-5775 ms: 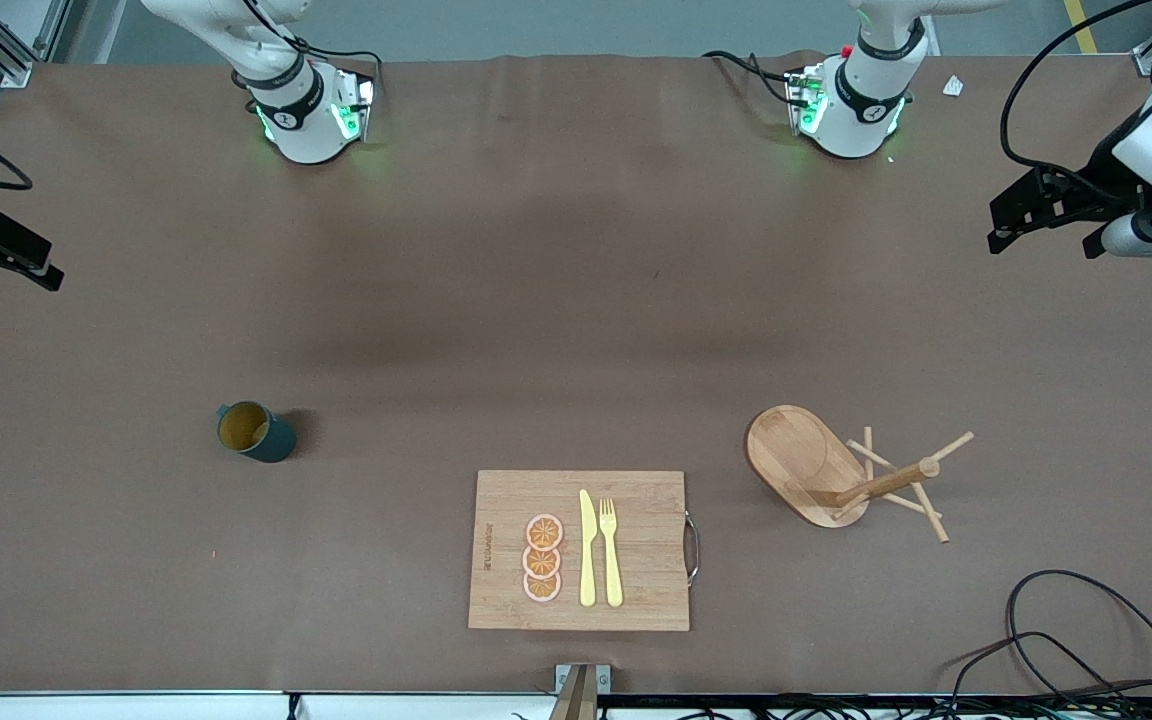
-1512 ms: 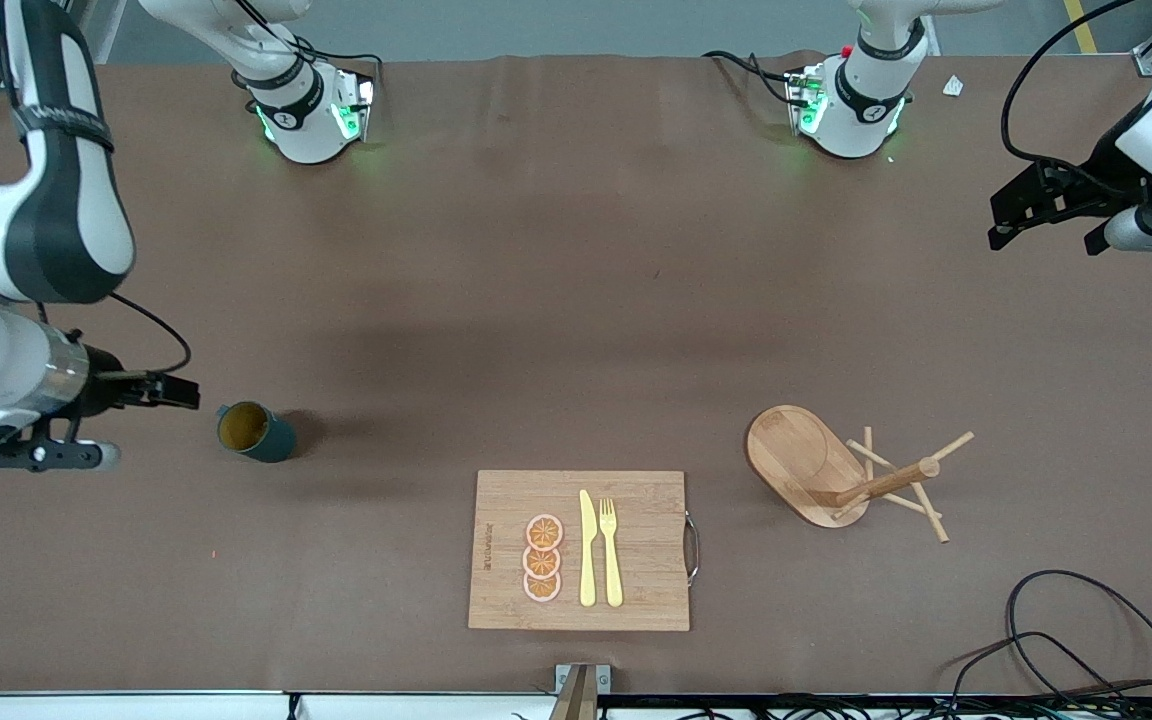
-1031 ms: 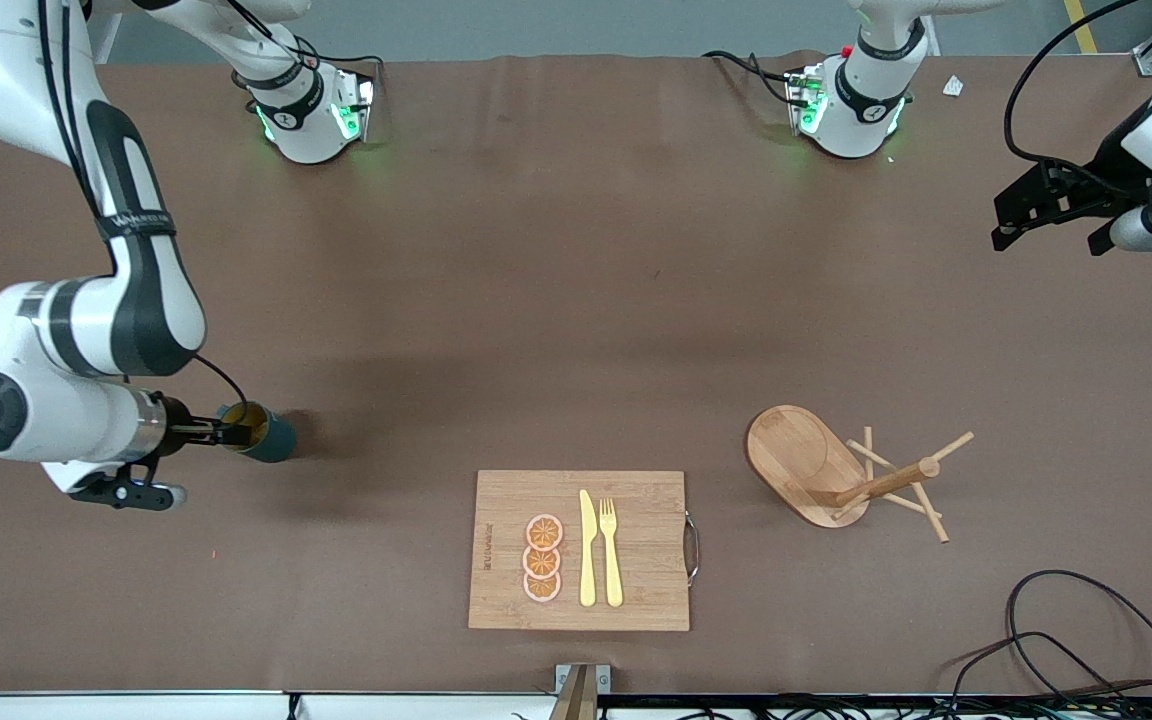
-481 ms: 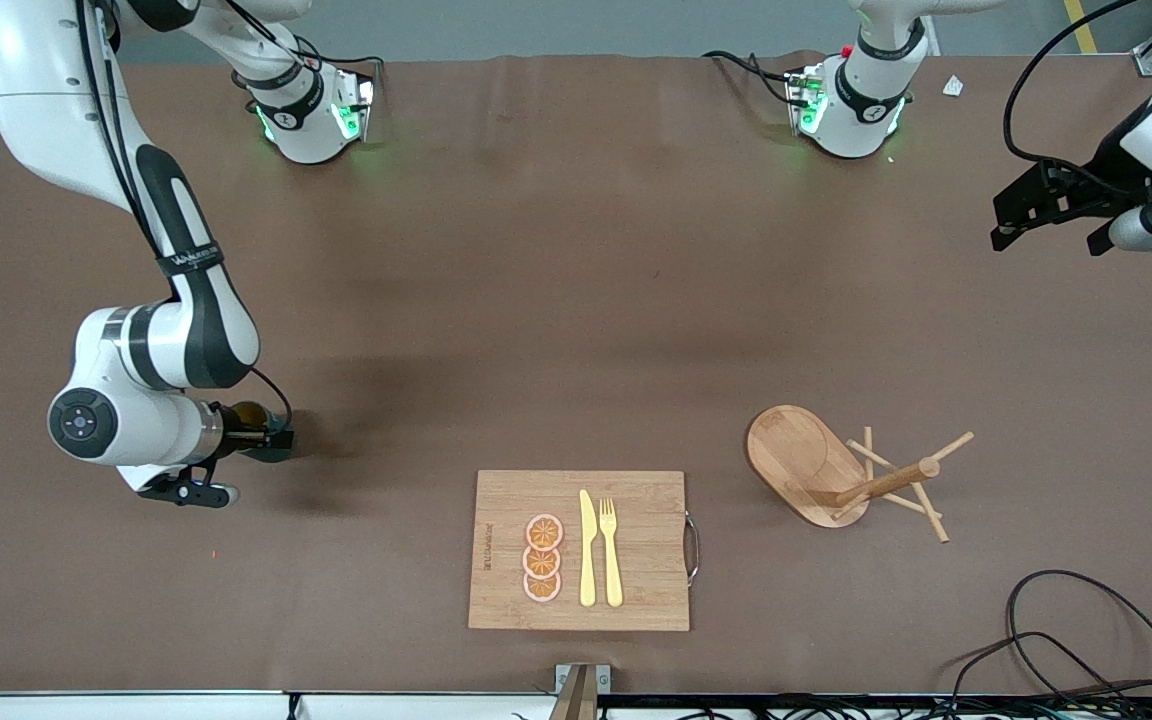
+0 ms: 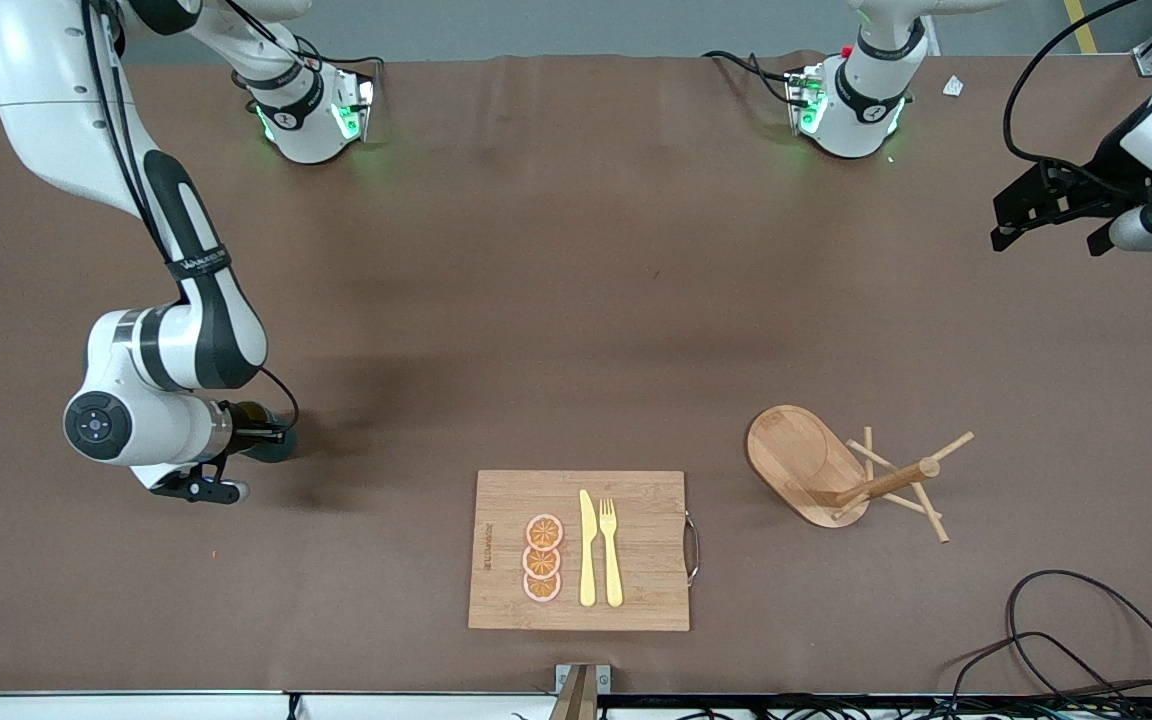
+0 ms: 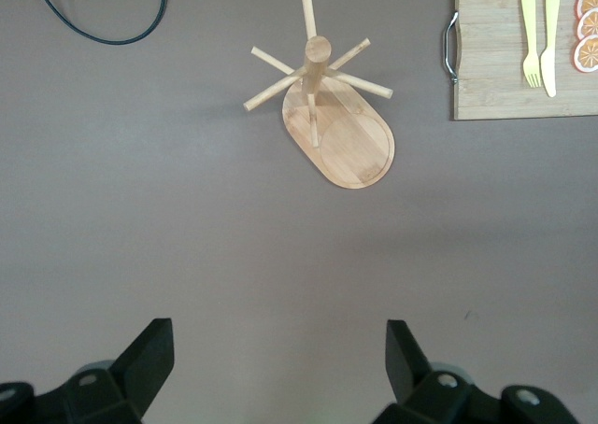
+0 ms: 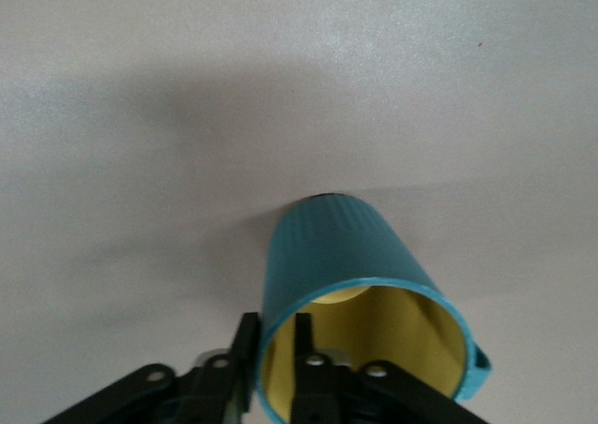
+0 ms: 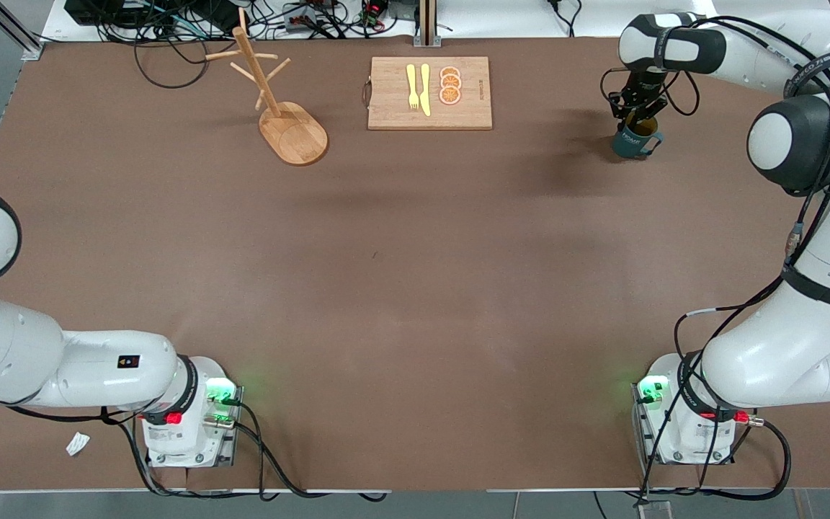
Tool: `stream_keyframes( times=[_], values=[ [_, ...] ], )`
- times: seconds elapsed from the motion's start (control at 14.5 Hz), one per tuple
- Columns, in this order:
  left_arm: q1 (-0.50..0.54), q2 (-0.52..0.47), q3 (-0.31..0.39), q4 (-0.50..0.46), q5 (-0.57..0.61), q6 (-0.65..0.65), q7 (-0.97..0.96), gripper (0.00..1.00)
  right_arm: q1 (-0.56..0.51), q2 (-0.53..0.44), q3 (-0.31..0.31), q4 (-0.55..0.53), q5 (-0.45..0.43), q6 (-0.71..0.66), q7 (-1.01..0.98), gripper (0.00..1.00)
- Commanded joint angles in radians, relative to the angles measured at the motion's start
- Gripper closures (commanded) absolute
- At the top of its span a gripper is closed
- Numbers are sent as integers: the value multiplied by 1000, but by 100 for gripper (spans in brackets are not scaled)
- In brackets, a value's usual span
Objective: Pass cup and hang on rack
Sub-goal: 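Reach the right gripper down to the teal mug and grasp its rim, then lift the teal mug and carry it toward the table center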
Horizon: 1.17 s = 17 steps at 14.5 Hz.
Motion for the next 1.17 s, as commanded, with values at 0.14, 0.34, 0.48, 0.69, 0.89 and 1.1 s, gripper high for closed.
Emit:
stream_keyframes(
  times=[0.14, 0.34, 0.48, 0.69, 0.89, 1.1],
  values=[
    [-4, 1, -2, 8, -6, 17, -15, 0, 36, -21, 1, 13, 14, -1, 9, 100],
    [2, 1, -3, 6, -8, 15, -14, 0, 106, -38, 6, 68, 17, -4, 9, 100],
    [1, 1, -3, 9, -8, 14, -14, 0, 170, -36, 17, 123, 52, -59, 74, 100],
    [-4, 1, -3, 11, -8, 15, -15, 0, 317, -21, 23, 223, 135, -97, 273, 100],
    [1, -3, -3, 8, -8, 12, -15, 0, 472, 64, 23, 384, 136, -80, 492, 100],
    [1, -3, -3, 8, -9, 11, -15, 0, 592, 184, 24, 517, 138, 54, 686, 100]
  ],
)
